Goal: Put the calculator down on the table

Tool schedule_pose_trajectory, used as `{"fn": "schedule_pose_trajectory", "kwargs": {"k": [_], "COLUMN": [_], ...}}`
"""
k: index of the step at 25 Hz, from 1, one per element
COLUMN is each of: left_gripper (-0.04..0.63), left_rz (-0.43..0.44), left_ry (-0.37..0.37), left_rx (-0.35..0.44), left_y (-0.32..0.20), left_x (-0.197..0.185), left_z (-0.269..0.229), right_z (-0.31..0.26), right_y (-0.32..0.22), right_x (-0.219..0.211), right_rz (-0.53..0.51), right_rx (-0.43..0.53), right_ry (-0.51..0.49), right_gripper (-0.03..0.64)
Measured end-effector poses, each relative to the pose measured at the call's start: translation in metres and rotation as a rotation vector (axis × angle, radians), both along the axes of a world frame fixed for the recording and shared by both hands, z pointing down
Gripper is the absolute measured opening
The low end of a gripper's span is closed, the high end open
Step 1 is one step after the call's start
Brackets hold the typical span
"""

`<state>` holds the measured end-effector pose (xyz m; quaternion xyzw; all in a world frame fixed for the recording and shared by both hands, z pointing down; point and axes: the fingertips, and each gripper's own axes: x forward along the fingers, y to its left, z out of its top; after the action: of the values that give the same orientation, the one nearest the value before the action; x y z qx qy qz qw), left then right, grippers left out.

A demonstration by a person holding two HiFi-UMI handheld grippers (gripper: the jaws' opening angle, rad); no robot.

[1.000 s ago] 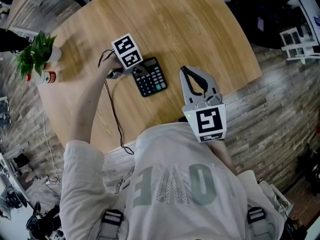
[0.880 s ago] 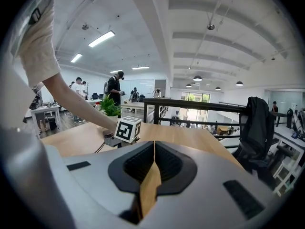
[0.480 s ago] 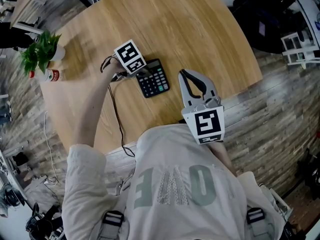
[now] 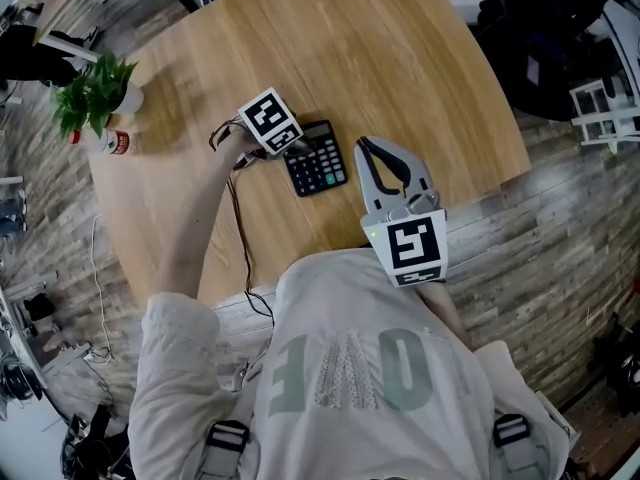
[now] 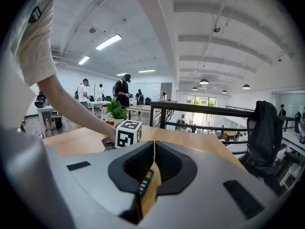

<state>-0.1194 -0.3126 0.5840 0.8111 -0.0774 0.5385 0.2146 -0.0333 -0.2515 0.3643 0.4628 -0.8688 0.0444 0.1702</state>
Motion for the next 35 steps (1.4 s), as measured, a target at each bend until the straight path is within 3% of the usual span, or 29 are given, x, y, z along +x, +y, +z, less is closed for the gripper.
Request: {"fn": "schedule_pose_trajectory", "kwargs": {"k": [7, 10, 15, 19, 23, 27, 32, 35], "left_gripper": [0.364, 0.364, 0.364, 0.362, 0.362, 0.362, 0.357, 0.357], "left_rz": [-0.085, -0.158, -0.340, -0.570, -0.695, -0.839, -0.952, -0.981], "left_ry": [-0.020, -0.023, 0.039, 0.156, 0.289, 0.393, 0.590, 0.659], "left_rx": [0.068, 0.141, 0.307, 0.465, 0.607, 0.826, 1.121, 1.279], "left_y": [-0.007, -0.020, -0.050, -0.074, -0.083, -0.083, -0.050, -0.016], "left_x": [-0.008, -0.009, -0.013, -0.020, -0.025, -0.045, -0.063, -0.067], "left_z": [-0.006, -0.013, -0.042, -0.092, -0.143, -0.205, -0.296, -0.343], "right_z": [0.004, 0.003, -0.004, -0.004, -0.009, -0.027, -0.064, -0.083], "right_y": [0.005, 0.004, 0.003, 0.002, 0.001, -0.008, -0.022, -0.026], "right_x": [-0.011, -0.013, -0.020, -0.024, -0.032, -0.038, -0.047, -0.050], "right_rz": [-0.051, -0.063, -0.090, -0.110, -0.135, -0.152, -0.168, -0.173], "right_rx": [-0.016, -0.018, 0.003, 0.012, 0.038, 0.077, 0.183, 0.236], "right_ry": [0.002, 0.000, 0.001, 0.012, 0.027, -0.014, -0.045, -0.064], "right_gripper": [0.021, 0.021, 0.021, 0.021, 0.021, 0.021, 0.021, 0.021]}}
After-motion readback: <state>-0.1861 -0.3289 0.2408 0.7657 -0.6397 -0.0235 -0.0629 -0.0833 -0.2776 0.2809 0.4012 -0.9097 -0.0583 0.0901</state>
